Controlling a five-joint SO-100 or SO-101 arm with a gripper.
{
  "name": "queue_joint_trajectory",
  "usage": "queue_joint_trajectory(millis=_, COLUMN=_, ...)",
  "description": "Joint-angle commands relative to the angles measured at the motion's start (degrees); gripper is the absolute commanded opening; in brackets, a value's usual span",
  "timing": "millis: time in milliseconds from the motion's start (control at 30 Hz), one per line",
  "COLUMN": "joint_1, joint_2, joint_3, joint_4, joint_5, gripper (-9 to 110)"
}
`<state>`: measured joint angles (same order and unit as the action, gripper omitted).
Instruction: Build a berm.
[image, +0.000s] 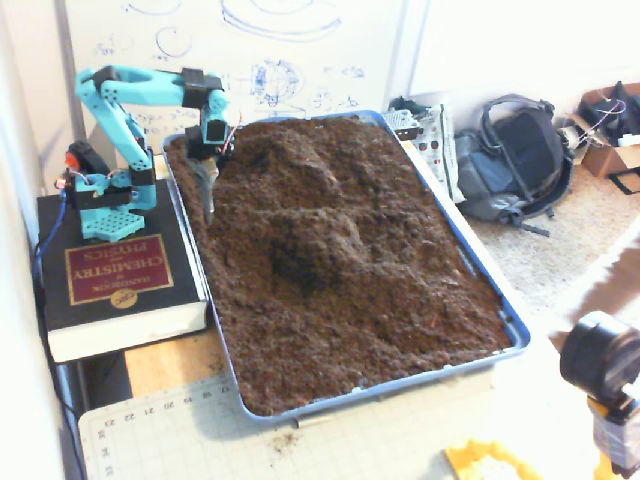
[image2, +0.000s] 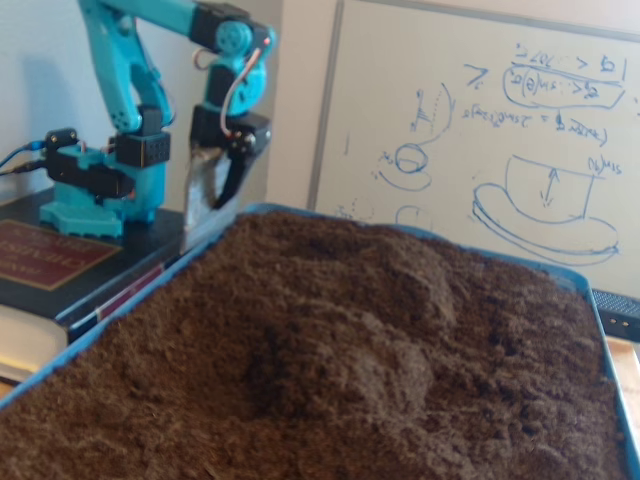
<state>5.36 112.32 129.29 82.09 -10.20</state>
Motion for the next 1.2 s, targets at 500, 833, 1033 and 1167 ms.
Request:
queue_joint_trajectory(millis=500, joint_1=0.3, joint_2=-27.9, joint_3=-19.7, joint_4=-7.9, joint_5=0.4, gripper=1)
queue_joint_trajectory(millis=833, joint_1=0.4, joint_2=-38.5, joint_3=-26.4, joint_4=-15.2, joint_5=0.4, gripper=1)
queue_joint_trajectory(millis=1033, joint_1=0.4, joint_2=-44.8, joint_3=-33.7, joint_4=-16.4, joint_5=0.4, gripper=1)
queue_joint_trajectory(millis=1167, joint_1=0.4, joint_2=-48.4, joint_3=-39.0, joint_4=-16.5, joint_5=0.4, gripper=1)
